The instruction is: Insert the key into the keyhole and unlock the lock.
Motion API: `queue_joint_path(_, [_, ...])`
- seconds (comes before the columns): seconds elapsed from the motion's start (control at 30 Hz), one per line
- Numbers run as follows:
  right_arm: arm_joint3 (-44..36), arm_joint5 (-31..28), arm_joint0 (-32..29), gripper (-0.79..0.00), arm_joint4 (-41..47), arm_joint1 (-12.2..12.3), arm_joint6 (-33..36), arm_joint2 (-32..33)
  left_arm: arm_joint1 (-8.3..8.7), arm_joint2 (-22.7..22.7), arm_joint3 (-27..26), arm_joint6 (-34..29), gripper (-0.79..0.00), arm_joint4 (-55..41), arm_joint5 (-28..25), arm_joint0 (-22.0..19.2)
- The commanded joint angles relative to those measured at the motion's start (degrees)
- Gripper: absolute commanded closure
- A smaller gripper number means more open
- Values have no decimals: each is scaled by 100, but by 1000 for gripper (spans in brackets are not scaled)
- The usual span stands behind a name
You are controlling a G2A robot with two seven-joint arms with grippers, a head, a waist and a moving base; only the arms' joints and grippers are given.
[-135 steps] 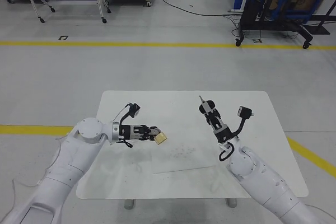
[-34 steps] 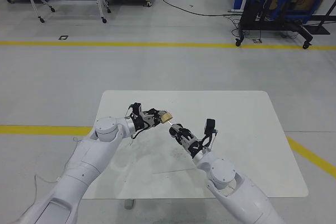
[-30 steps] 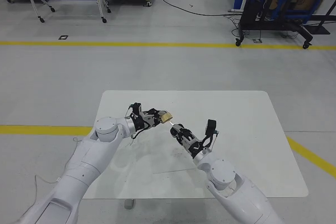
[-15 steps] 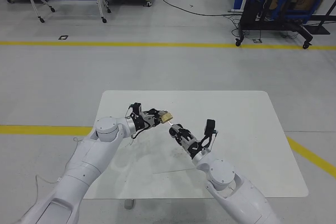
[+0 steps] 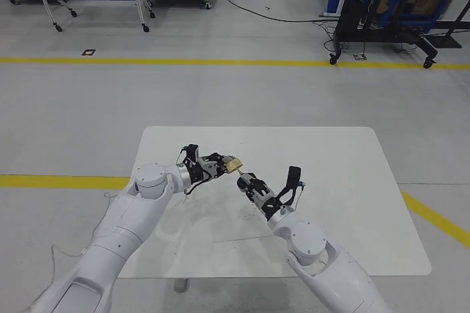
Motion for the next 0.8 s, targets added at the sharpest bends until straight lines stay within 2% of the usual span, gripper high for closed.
queue_joint_path(0.0, [9,26,1,0,-23,-14,-18,-3,-6,-9,4,-7,0,12,-10,-2])
queue_joint_path(0.77, [-191,282,-197,0,-468,-120,-203,90,-62,-55,-19,111,0,343,19,19])
